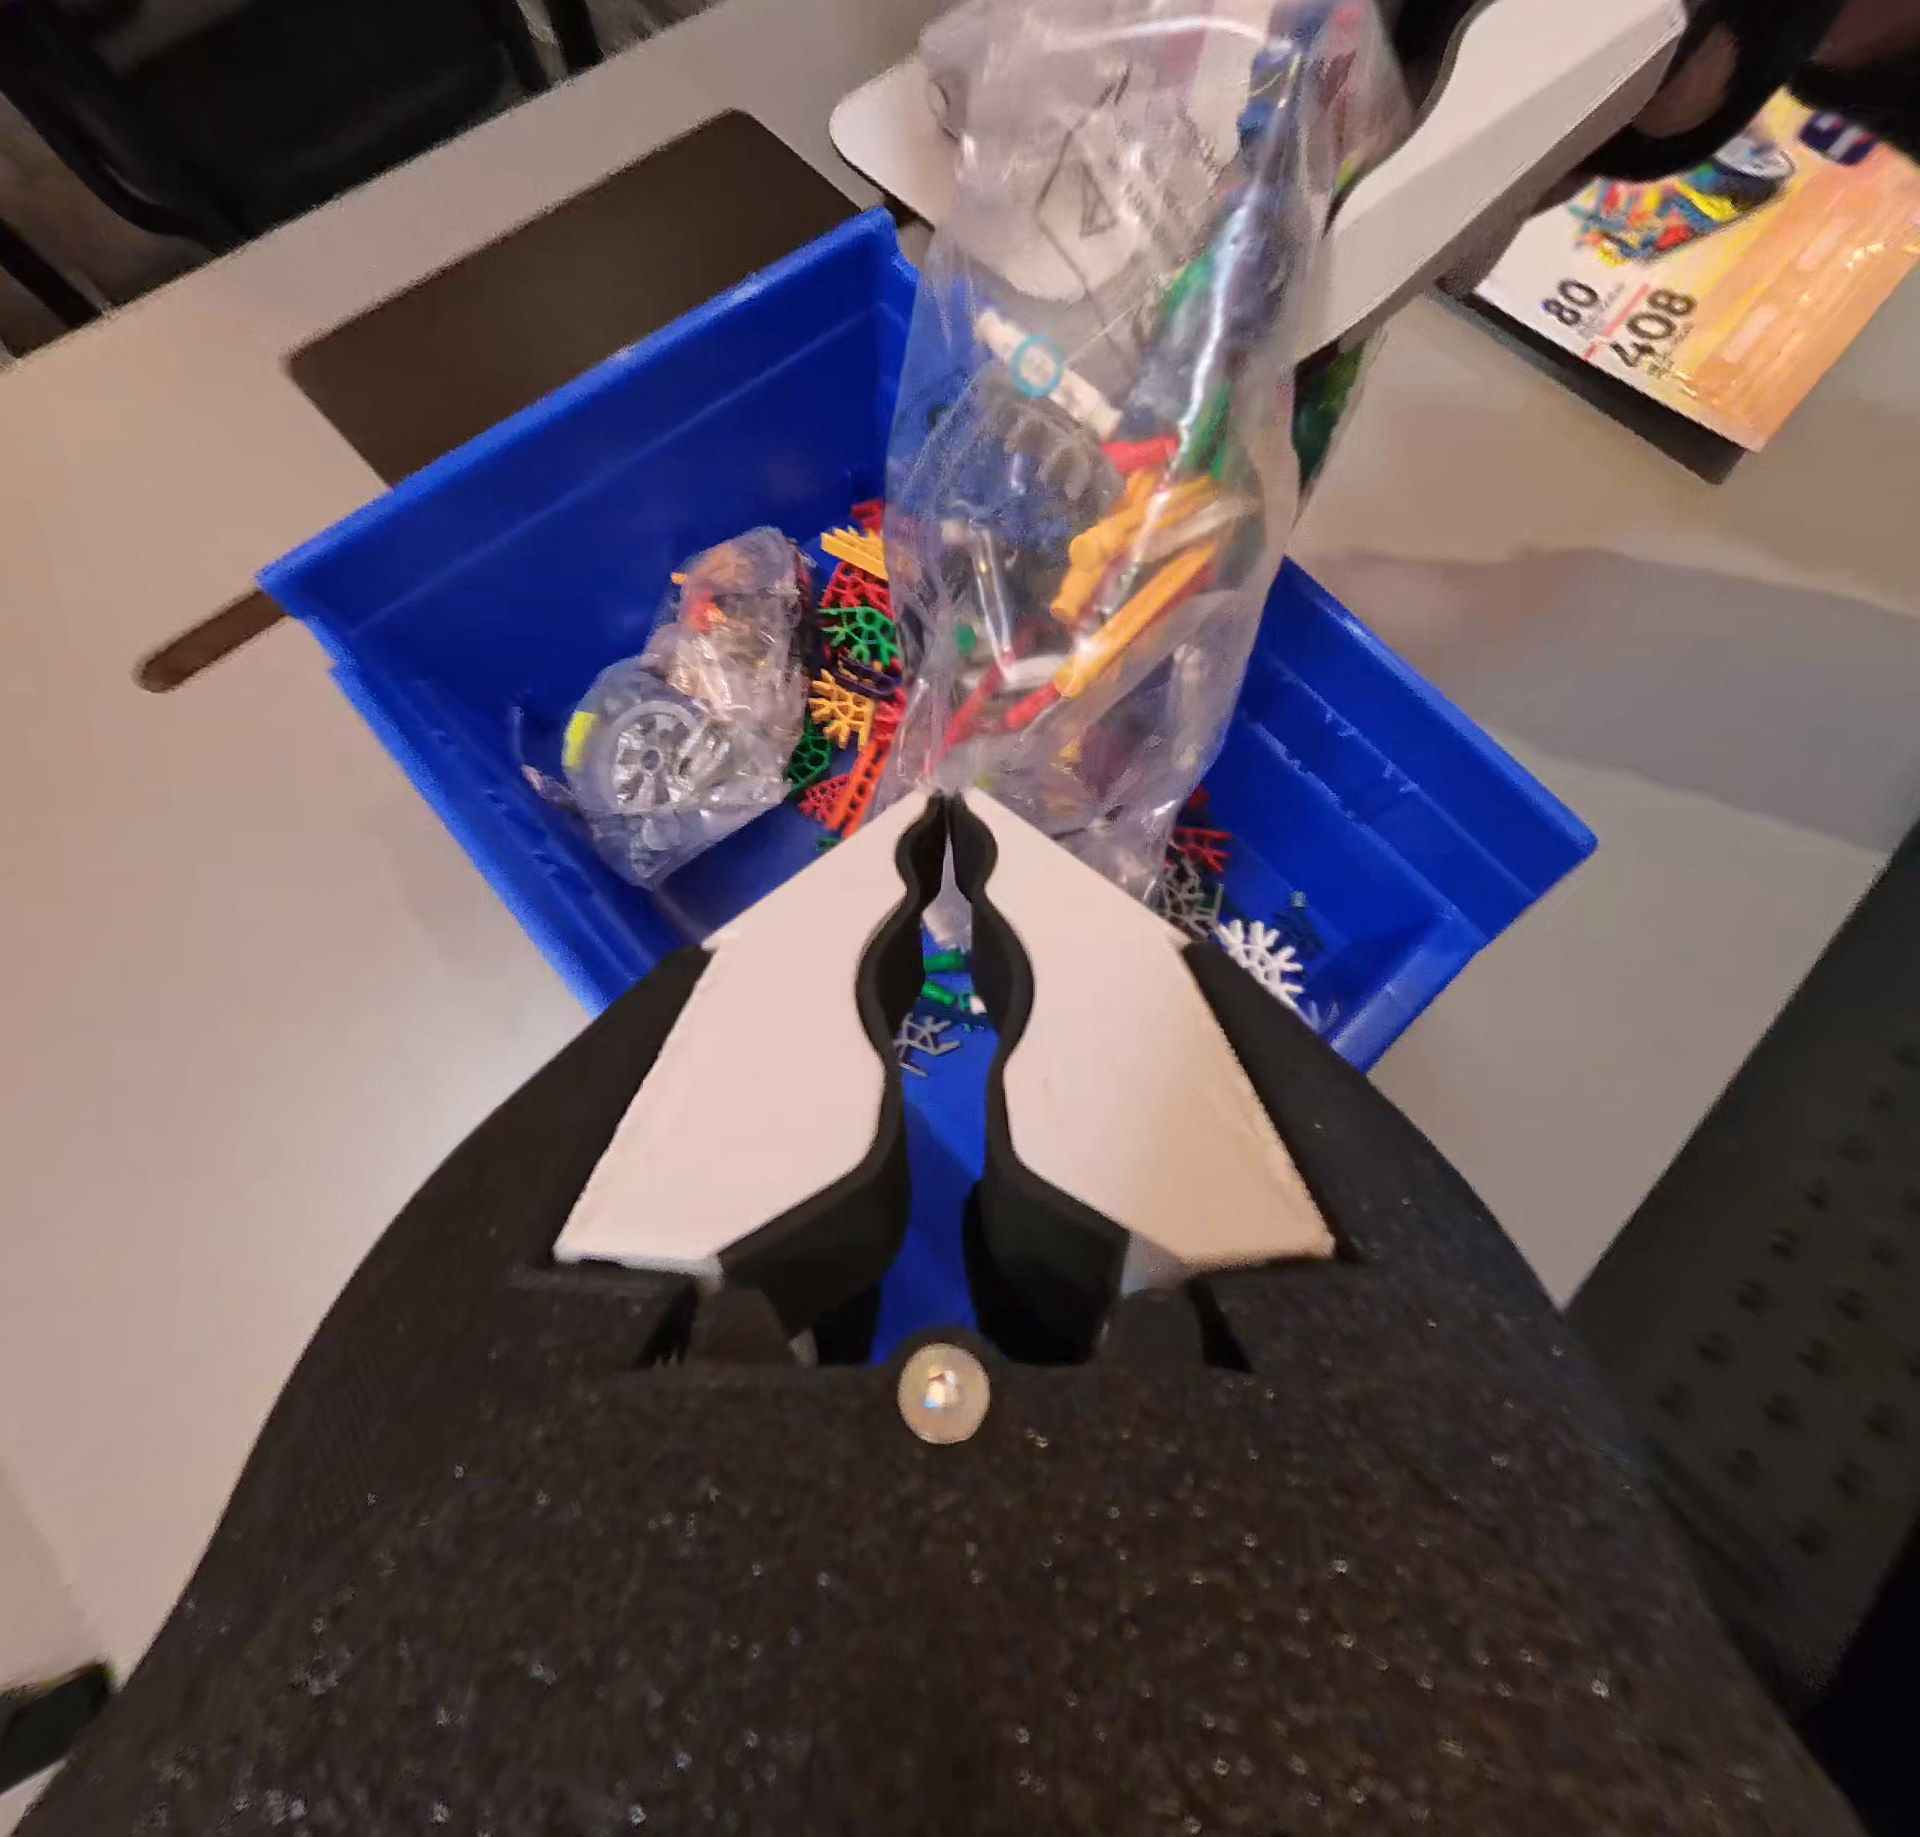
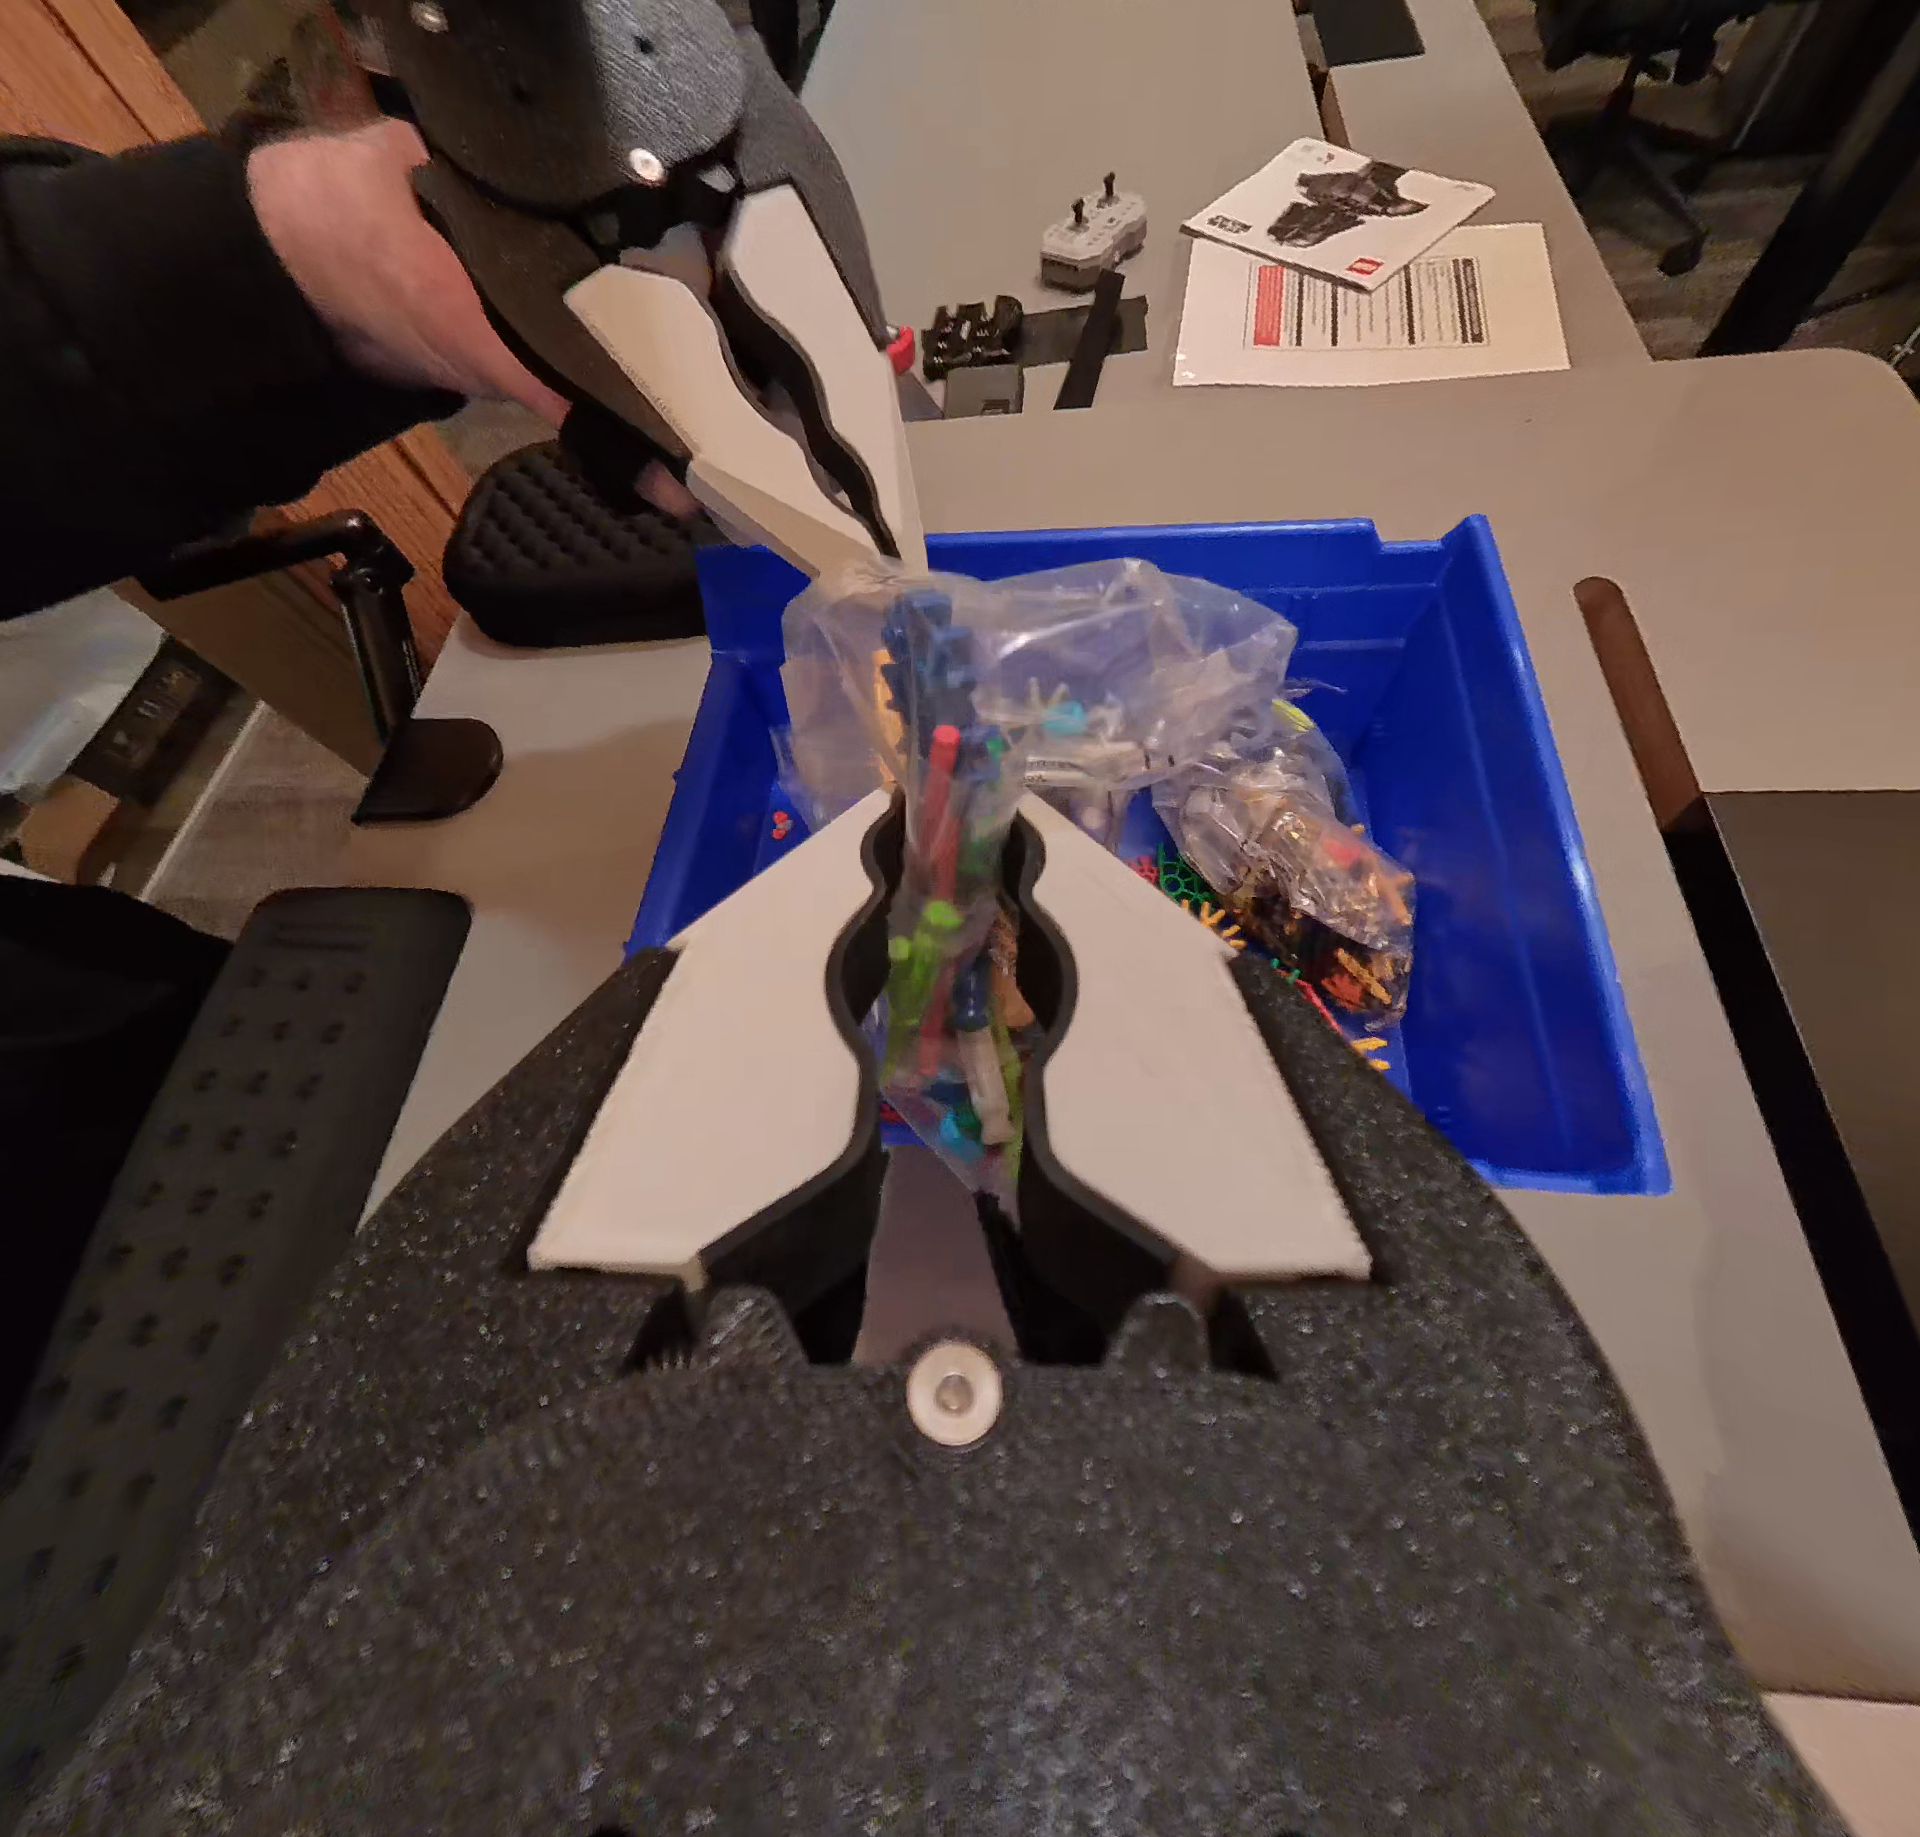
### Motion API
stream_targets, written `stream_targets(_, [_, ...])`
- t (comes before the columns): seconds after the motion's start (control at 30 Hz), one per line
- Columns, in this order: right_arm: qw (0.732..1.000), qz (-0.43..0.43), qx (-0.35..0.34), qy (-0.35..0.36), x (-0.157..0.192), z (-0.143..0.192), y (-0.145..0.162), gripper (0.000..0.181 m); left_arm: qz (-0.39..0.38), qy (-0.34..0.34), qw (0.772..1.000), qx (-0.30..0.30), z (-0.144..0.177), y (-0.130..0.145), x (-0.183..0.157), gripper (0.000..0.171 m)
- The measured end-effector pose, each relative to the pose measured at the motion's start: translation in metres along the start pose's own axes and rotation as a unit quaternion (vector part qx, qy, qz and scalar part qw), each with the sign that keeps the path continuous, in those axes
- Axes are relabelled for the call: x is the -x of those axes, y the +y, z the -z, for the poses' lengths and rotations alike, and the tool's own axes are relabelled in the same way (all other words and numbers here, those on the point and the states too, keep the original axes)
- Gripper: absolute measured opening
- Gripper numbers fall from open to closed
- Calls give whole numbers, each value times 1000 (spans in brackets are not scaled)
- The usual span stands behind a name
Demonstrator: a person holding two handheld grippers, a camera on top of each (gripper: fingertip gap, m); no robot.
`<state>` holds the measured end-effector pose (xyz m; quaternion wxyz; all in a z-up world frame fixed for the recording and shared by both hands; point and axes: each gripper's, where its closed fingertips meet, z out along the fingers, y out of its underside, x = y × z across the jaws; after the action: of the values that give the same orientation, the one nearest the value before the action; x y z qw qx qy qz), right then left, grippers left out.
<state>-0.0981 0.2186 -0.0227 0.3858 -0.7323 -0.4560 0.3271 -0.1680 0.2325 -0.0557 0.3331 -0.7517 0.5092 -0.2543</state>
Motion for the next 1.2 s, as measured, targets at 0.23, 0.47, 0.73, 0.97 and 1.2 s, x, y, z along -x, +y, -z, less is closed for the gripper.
stream_targets(0.23, [998, 53, 42, 0, 4, -5, 0, 1, -23, -9, 999, 40, 12, 21, -8, 0])
stream_targets(0.47, [990, 113, 71, 50, 4, -1, -18, 0, -74, -63, 995, -17, 30, -1, -3, 0])
stream_targets(0.73, [968, 189, 138, 88, -2, -11, -32, 0, -74, -84, 993, -23, 14, 11, -10, 0])
stream_targets(0.97, [947, 246, 189, 85, 3, -19, -28, 0, -44, -72, 996, -7, 0, 23, -16, 0])
stream_targets(1.2, [921, 295, 231, 103, -3, -23, -14, 0, -16, -50, 998, -27, 10, 17, -12, 29])
